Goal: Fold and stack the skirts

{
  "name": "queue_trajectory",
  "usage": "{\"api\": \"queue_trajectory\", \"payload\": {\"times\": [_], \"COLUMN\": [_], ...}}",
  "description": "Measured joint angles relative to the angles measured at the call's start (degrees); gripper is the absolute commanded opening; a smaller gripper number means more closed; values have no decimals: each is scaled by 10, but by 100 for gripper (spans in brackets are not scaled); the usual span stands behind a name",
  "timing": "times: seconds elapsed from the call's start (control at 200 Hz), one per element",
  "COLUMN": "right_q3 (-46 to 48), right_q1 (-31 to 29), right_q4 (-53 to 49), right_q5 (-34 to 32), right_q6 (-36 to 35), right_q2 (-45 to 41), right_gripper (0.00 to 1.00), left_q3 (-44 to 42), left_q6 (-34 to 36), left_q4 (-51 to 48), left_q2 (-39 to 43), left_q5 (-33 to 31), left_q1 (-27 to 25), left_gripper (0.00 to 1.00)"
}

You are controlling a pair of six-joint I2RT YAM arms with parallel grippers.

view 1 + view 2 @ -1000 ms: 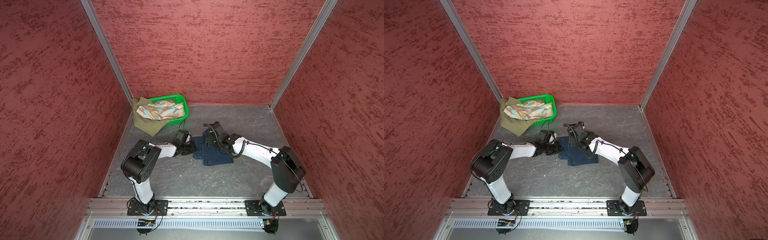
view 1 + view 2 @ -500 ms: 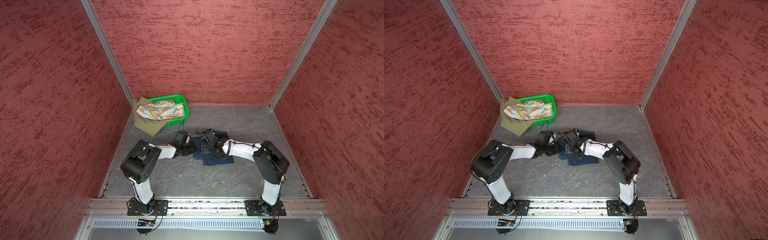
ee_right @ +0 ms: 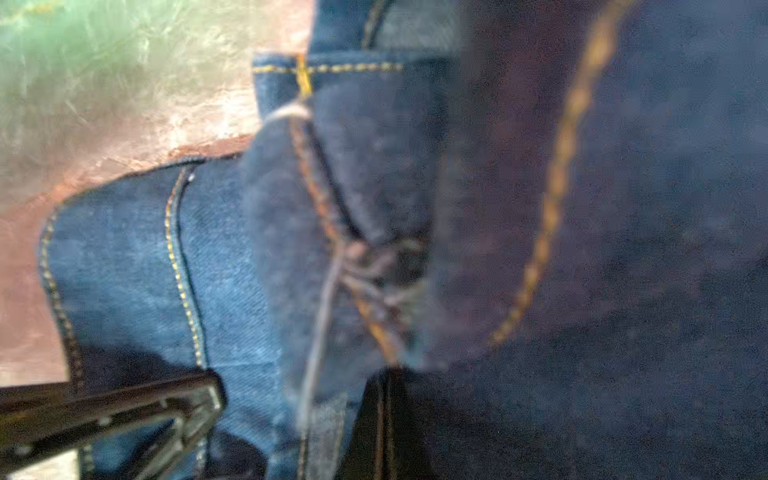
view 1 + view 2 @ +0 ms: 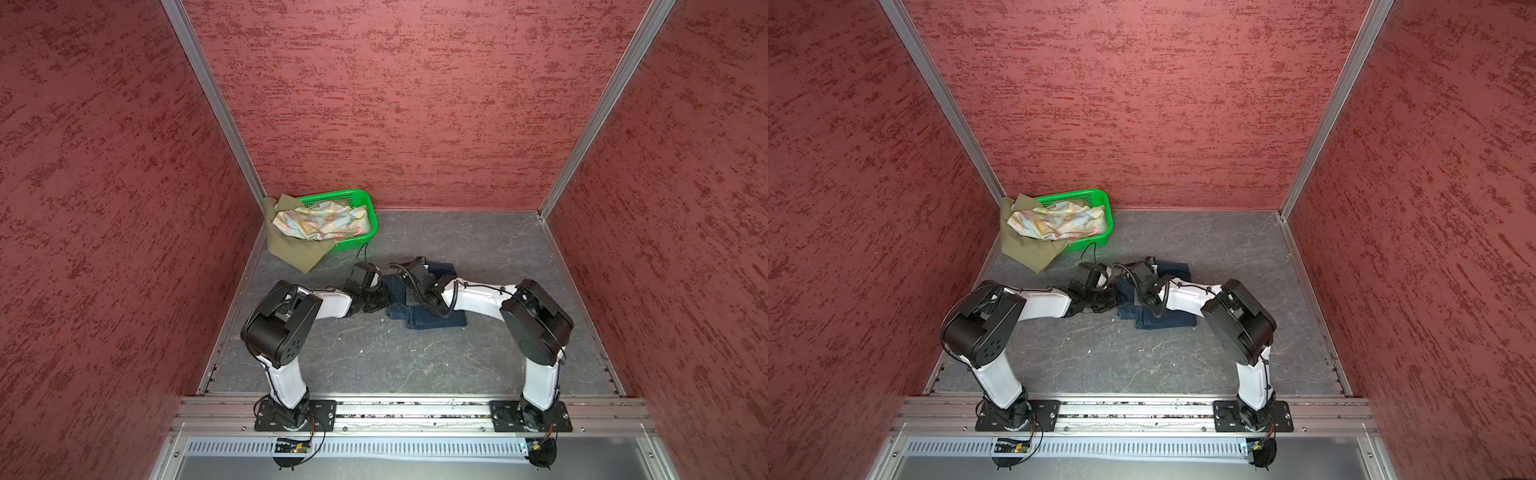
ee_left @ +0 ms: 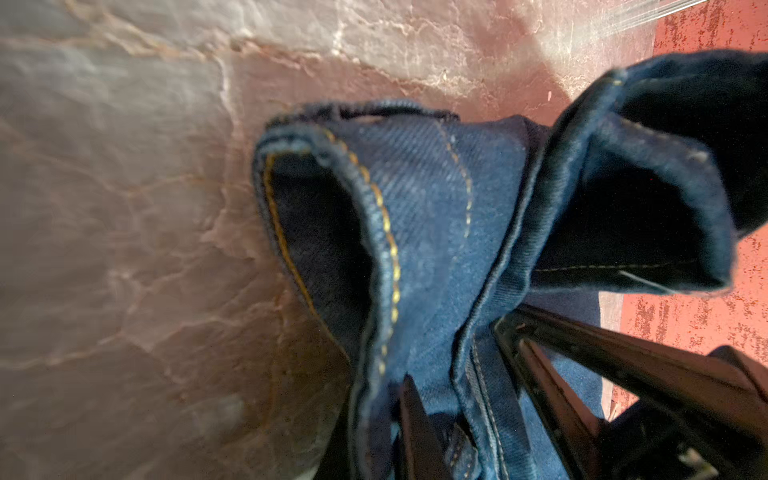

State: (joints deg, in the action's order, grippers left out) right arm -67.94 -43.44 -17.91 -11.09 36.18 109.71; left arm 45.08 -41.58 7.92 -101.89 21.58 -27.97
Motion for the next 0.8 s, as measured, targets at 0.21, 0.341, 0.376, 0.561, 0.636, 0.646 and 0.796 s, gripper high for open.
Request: {"api": "queue_trajectory", "payload": {"times": [0.21,0.341,0.376,0.561,0.636,0.646,0.796], "right_q3": [28,31,31,31,31,31,31], "right_q1": [13,13,13,17,17,17,17], "right_q4": [11,12,12,18,23,24,36], "right_q5": [22,39,43,70,85,88,108], "right_q6": [-10,-13,-13,-10,-5,-3,8], "right_q2": [-41,-78,-87,-108,-108,-108,-108], "right_gripper": [0,0,0,0,0,0,1], "left_q3": [0,0,0,0,0,0,0], "left_q6": [0,0,0,0,0,0,0], "left_q4": [0,-1,0,0,0,0,0], "left_q2": [0,-1,-1,-1,-1,-1,-1], "left_q5": [4,5,6,6,7,7,7], "left_q1": [0,0,0,0,0,0,0], "left_gripper": [6,6,6,6,5,5,5]}}
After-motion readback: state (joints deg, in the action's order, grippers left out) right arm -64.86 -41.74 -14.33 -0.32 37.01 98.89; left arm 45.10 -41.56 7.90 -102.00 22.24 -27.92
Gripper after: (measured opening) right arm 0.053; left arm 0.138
